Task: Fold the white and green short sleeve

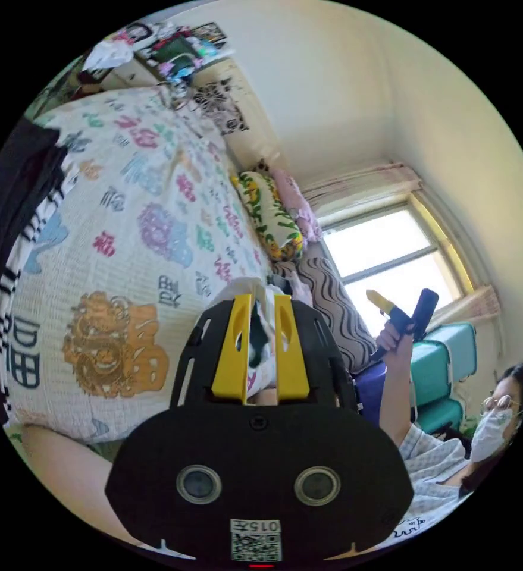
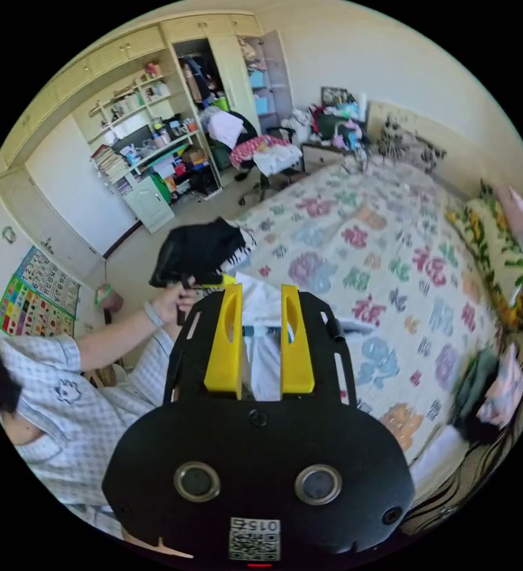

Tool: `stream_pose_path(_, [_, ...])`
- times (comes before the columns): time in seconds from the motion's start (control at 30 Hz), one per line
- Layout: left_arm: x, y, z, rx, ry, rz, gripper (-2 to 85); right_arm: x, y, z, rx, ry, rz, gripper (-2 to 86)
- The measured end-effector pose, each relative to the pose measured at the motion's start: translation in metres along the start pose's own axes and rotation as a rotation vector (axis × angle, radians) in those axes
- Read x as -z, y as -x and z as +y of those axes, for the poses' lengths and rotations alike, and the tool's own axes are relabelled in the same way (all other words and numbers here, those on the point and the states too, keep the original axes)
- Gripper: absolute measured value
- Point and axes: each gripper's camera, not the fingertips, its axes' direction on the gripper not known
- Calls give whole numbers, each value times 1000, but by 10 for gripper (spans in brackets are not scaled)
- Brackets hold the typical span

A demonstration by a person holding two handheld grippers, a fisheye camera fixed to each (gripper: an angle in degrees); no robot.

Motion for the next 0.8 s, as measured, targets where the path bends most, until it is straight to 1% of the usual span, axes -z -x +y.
stream_pose_path(0.07, [11, 44, 17, 31, -21, 0, 73, -69, -46, 49, -117, 124, -127, 103])
stream_pose_path(0.1, [12, 49, 19, 24, -9, -27, 75, -85, -54, 60, -141, 151, -161, 105])
stream_pose_path(0.17, [-4, 58, 16, -43, 109, -163, 105, -138, -70, 89, -195, 213, -238, 109])
stream_pose_path(0.23, [-26, 65, 9, -69, 215, -272, 133, -168, -73, 97, -204, 231, -254, 110])
stream_pose_path(0.27, [-40, 73, 4, -67, 258, -306, 145, -185, -75, 97, -204, 245, -269, 110])
stream_pose_path(0.3, [-48, 78, 2, -63, 274, -304, 143, -192, -76, 97, -210, 255, -278, 110])
stream_pose_path(0.33, [-64, 88, -4, -48, 309, -282, 139, -206, -80, 95, -221, 278, -291, 110])
stream_pose_path(0.4, [-94, 108, -16, -4, 390, -313, 124, -219, -86, 93, -240, 289, -299, 110])
stream_pose_path(0.47, [-130, 125, -34, -41, 525, -481, 51, -228, -95, 94, -256, 301, -313, 108])
stream_pose_path(0.5, [-134, 126, -40, -61, 540, -496, 34, -228, -97, 95, -256, 304, -317, 107])
stream_pose_path(0.53, [-135, 126, -54, -92, 541, -469, 14, -226, -102, 97, -251, 305, -315, 107])
stream_pose_path(0.6, [-118, 125, -80, -112, 473, -349, 5, -220, -110, 101, -238, 303, -277, 107])
stream_pose_path(0.63, [-89, 126, -98, -105, 328, -240, 1, -214, -115, 102, -229, 296, -249, 107])
stream_pose_path(0.67, [-50, 133, -114, -68, 128, -135, 0, -209, -121, 101, -218, 284, -226, 107])
stream_pose_path(0.7, [-29, 140, -119, -37, 31, -98, -1, -206, -124, 99, -212, 276, -216, 107])
stream_pose_path(0.73, [7, 157, -126, 38, -125, -73, 0, -202, -128, 94, -197, 258, -196, 107])
stream_pose_path(0.77, [37, 174, -128, 81, -228, -106, 3, -199, -130, 86, -174, 242, -182, 109])
stream_pose_path(0.8, [48, 181, -129, 93, -258, -140, 6, -199, -130, 82, -161, 238, -175, 109])
